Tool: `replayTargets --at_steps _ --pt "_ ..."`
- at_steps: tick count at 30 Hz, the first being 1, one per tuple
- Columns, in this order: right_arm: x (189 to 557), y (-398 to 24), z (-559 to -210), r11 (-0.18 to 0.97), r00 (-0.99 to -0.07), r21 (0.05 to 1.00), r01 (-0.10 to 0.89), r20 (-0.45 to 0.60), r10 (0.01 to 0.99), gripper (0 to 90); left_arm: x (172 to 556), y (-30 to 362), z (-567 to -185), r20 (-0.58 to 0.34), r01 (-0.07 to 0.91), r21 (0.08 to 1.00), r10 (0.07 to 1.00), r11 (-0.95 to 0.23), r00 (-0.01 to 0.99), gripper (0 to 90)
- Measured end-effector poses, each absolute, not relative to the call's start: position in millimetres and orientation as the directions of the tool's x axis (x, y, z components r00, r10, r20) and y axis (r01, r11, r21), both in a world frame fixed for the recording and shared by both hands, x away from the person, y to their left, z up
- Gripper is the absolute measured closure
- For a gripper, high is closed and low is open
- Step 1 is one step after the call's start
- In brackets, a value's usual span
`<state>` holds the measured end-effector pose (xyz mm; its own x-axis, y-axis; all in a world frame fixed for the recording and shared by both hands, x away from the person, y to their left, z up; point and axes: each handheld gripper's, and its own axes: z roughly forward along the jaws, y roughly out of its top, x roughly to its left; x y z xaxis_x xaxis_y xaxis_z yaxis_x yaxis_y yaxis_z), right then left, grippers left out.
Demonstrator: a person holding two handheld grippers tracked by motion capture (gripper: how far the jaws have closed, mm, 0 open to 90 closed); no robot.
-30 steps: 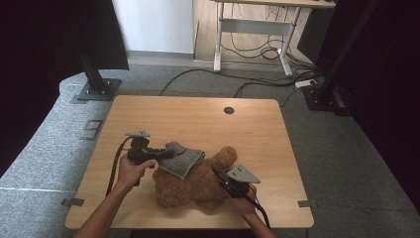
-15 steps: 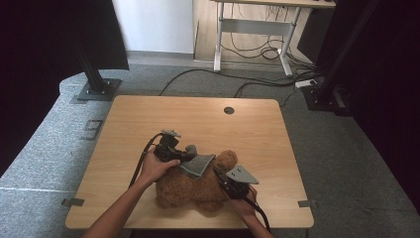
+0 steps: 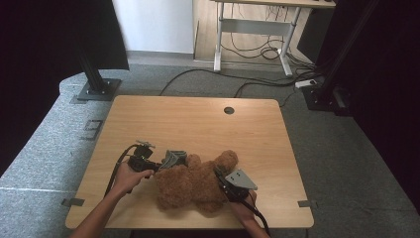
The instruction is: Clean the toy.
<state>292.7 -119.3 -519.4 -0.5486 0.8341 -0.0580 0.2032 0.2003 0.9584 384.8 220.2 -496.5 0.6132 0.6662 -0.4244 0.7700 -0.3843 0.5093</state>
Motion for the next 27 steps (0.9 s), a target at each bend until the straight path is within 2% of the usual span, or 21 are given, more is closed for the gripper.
replayTargets --at_steps 3,6,11,16,22,27 --pt "290 -121 -520 0.184 -0.548 0.963 0.198 -0.047 0.835 80.0 382 223 -500 -0.453 0.779 0.518 0.659 -0.353 0.600 79.9" --pt "290 -126 -517 0.133 -0.552 0.969 0.211 0.005 0.834 67.0 383 221 -502 -0.468 0.780 0.523 0.650 -0.343 0.599 79.8" --pt "298 -137 -503 0.085 -0.576 0.964 0.251 0.078 0.814 50.6 385 218 -505 -0.490 0.785 0.525 0.638 -0.329 0.595 79.8" --pt "308 -143 -492 0.102 -0.593 0.951 0.293 0.097 0.799 42.0 386 219 -505 -0.495 0.786 0.529 0.636 -0.321 0.592 79.7" --pt "318 -144 -472 0.090 -0.634 0.925 0.369 0.179 0.752 33.2 387 219 -506 -0.502 0.788 0.530 0.633 -0.313 0.589 79.7" --pt "312 -135 -485 0.170 -0.653 0.878 0.447 0.190 0.733 28.7 385 222 -507 -0.505 0.791 0.533 0.637 -0.300 0.582 79.7"
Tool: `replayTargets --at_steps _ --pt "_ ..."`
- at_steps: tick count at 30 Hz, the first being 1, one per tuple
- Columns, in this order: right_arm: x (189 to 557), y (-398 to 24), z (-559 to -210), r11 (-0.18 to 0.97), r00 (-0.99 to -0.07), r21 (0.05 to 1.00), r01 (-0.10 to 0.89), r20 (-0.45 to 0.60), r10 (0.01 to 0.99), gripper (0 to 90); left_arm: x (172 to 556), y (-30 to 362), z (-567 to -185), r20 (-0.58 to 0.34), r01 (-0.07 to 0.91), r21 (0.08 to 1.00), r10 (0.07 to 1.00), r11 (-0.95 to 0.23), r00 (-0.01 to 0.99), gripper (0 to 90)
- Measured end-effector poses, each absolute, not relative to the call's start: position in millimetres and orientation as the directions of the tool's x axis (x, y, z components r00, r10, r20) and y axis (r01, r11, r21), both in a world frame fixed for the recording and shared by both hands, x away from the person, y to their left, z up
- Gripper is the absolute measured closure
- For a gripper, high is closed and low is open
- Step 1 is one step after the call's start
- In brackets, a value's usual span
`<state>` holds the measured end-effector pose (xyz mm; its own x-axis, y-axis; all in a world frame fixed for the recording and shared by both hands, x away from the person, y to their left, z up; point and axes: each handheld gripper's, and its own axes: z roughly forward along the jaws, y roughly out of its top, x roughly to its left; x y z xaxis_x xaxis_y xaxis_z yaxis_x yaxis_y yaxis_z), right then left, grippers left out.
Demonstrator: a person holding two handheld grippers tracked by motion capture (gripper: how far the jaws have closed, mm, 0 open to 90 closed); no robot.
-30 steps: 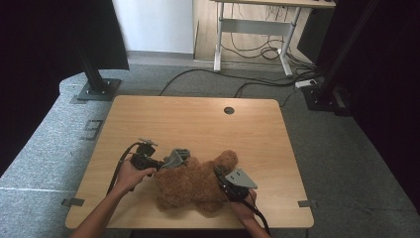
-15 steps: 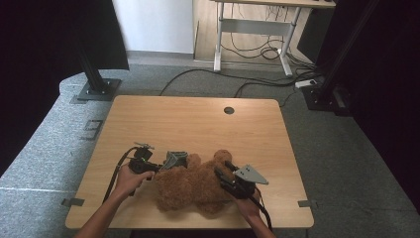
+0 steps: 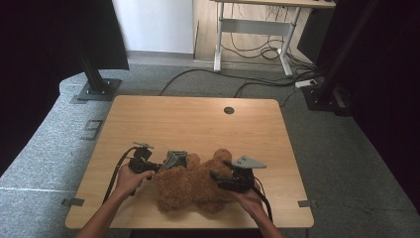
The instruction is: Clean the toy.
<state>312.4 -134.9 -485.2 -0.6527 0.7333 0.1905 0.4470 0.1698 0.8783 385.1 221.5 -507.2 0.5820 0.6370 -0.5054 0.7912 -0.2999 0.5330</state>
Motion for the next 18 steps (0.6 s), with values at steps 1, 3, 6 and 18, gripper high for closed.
replayTargets --at_steps 1,3,6,18 --pt "308 -134 -490 0.172 -0.654 0.874 0.454 0.196 0.730 28.1 385 222 -508 -0.503 0.790 0.533 0.638 -0.303 0.583 79.7" --pt "301 -135 -495 0.185 -0.654 0.875 0.448 0.180 0.735 29.1 384 224 -508 -0.496 0.789 0.534 0.644 -0.303 0.583 79.7" --pt "291 -133 -498 0.235 -0.650 0.872 0.428 0.117 0.751 35.8 380 228 -509 -0.460 0.784 0.534 0.668 -0.317 0.584 79.8" --pt "253 -131 -511 0.267 -0.633 0.911 0.313 -0.009 0.774 64.5 369 245 -513 -0.515 0.797 0.542 0.644 -0.266 0.566 79.5"
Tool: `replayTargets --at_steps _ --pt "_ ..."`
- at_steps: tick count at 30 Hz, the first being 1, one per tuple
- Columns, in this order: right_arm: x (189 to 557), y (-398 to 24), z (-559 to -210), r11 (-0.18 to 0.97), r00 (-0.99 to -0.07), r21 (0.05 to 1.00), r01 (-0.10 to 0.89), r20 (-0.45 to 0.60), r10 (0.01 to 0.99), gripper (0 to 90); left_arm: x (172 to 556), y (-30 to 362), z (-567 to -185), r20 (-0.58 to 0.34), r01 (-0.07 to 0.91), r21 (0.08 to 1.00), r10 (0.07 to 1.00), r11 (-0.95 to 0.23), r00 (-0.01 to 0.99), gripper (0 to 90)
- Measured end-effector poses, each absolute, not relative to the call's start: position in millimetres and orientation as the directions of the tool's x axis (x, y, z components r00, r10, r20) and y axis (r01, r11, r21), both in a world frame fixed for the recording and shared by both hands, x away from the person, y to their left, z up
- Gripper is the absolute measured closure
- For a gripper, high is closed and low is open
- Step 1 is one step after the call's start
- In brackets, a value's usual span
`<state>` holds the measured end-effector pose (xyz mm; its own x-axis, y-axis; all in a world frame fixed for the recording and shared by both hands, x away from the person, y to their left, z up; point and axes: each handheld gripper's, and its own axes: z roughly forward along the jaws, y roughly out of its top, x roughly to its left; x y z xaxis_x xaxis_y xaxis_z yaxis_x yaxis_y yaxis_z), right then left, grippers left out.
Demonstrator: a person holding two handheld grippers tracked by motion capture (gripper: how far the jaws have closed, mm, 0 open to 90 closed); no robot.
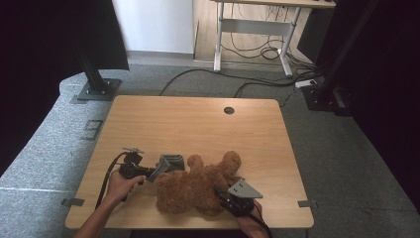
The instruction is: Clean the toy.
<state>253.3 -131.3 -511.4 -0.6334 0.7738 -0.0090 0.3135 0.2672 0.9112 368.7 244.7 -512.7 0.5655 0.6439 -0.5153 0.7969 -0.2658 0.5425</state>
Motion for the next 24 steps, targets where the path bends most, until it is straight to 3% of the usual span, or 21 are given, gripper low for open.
replayTargets --at_steps 5,15,24 --pt "245 -135 -515 0.238 -0.639 0.922 0.307 0.014 0.769 66.1 374 233 -503 -0.546 0.788 0.564 0.605 -0.248 0.581 79.5" --pt "245 -135 -518 0.224 -0.645 0.931 0.288 0.016 0.764 66.8 385 190 -451 -0.557 0.719 0.656 0.495 -0.231 0.667 79.5" --pt "247 -136 -519 0.218 -0.647 0.933 0.286 0.020 0.762 66.8 392 111 -442 -0.470 0.657 0.651 0.477 -0.381 0.743 79.5"
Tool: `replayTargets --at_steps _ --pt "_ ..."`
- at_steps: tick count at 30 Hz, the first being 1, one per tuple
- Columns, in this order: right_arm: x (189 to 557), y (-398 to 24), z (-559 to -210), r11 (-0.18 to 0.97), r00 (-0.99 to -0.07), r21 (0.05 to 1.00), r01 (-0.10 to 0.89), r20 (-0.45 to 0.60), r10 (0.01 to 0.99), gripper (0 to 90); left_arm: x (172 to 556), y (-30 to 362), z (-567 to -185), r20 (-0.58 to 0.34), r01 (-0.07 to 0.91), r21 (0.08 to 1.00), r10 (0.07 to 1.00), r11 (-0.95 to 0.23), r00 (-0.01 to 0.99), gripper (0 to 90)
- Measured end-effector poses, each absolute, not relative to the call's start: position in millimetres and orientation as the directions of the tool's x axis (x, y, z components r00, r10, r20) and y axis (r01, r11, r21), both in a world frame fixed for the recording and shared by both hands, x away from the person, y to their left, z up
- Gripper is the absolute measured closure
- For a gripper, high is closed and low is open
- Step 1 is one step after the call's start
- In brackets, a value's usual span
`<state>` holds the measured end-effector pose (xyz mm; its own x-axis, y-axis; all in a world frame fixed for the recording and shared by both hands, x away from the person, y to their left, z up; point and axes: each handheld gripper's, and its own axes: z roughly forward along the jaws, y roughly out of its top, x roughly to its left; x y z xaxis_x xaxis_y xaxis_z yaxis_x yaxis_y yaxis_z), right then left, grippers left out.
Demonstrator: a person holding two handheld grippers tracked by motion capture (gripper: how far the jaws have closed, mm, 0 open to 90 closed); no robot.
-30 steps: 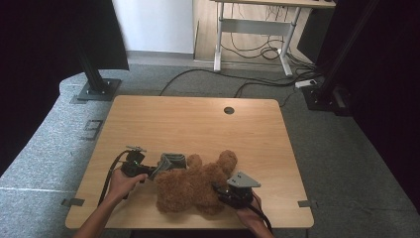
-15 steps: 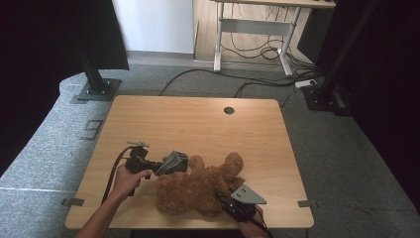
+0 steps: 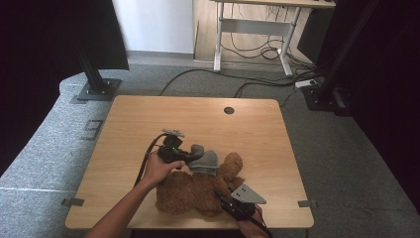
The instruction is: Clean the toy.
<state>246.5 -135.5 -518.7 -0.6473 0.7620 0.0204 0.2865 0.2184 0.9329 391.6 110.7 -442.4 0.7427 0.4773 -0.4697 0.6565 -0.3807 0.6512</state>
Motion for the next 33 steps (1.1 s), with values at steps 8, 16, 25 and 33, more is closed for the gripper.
replayTargets --at_steps 8,16,25,33 --pt "246 -135 -519 0.219 -0.646 0.933 0.286 0.018 0.763 66.8 397 107 -453 -0.503 0.694 0.599 0.486 -0.400 0.715 80.0" --pt "244 -135 -519 0.226 -0.641 0.935 0.275 0.003 0.767 66.8 387 148 -473 -0.455 0.713 0.558 0.563 -0.424 0.690 80.5" --pt "244 -135 -520 0.226 -0.635 0.935 0.272 -0.002 0.772 66.8 374 188 -468 -0.417 0.712 0.581 0.608 -0.394 0.676 80.4" --pt "242 -135 -521 0.222 -0.629 0.938 0.267 -0.005 0.777 66.7 363 205 -466 -0.403 0.700 0.616 0.618 -0.362 0.675 80.1"
